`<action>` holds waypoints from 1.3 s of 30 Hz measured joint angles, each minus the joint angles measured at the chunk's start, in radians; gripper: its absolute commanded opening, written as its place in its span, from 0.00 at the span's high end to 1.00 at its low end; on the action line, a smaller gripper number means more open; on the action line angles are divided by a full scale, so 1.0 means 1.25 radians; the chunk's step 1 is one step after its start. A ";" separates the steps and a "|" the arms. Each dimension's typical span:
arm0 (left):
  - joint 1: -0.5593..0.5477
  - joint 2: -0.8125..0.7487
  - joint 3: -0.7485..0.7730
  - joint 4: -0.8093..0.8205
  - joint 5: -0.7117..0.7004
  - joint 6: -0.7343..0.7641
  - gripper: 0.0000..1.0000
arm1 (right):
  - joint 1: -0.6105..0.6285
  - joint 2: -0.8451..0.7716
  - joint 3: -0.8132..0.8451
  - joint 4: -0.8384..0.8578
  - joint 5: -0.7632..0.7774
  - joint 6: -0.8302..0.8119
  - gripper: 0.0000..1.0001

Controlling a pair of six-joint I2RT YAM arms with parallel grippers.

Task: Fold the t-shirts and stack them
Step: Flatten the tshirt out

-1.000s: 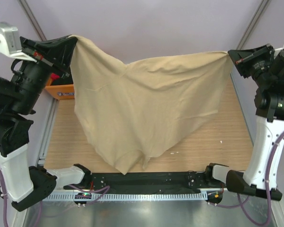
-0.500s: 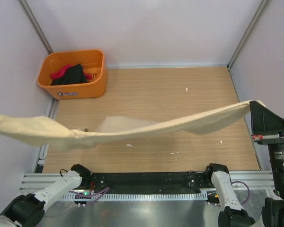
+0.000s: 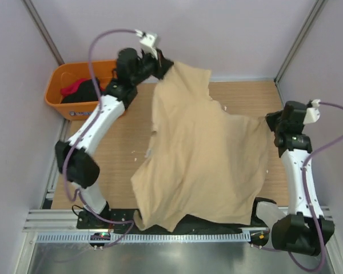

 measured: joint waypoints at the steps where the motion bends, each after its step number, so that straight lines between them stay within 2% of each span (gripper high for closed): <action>1: 0.007 0.070 -0.016 -0.005 0.001 0.009 1.00 | 0.000 0.026 -0.042 0.034 0.009 -0.001 0.99; 4: 0.031 0.290 -0.018 -0.011 0.002 0.031 1.00 | 0.000 0.134 -0.111 0.132 0.035 -0.008 0.99; 7: 0.051 0.452 0.049 -0.012 0.003 0.034 1.00 | -0.001 0.277 -0.111 0.253 0.054 -0.031 0.99; 9: 0.064 0.542 0.136 -0.008 0.002 0.033 1.00 | -0.003 0.362 -0.095 0.309 0.061 -0.048 0.99; 11: 0.079 0.633 0.278 -0.002 0.006 0.021 1.00 | -0.007 0.441 -0.065 0.348 0.062 -0.059 0.99; 14: 0.096 0.705 0.437 0.013 0.007 0.005 1.00 | -0.016 0.548 -0.002 0.379 0.058 -0.076 0.99; 17: 0.108 0.716 0.501 0.038 0.007 -0.013 1.00 | -0.024 0.623 0.075 0.379 0.051 -0.087 0.99; 22: 0.119 0.658 0.452 0.080 0.007 -0.036 1.00 | -0.038 0.666 0.198 0.372 0.028 -0.097 0.99; 27: 0.120 0.560 0.408 0.061 0.018 -0.033 1.00 | -0.041 0.619 0.273 0.370 0.013 -0.103 0.99; 32: 0.120 0.328 0.306 0.043 0.048 -0.018 1.00 | -0.040 0.440 0.269 0.323 0.010 -0.120 0.99; 39: 0.120 -0.064 0.200 0.052 0.112 0.006 1.00 | -0.042 0.065 0.255 0.285 0.003 -0.163 0.99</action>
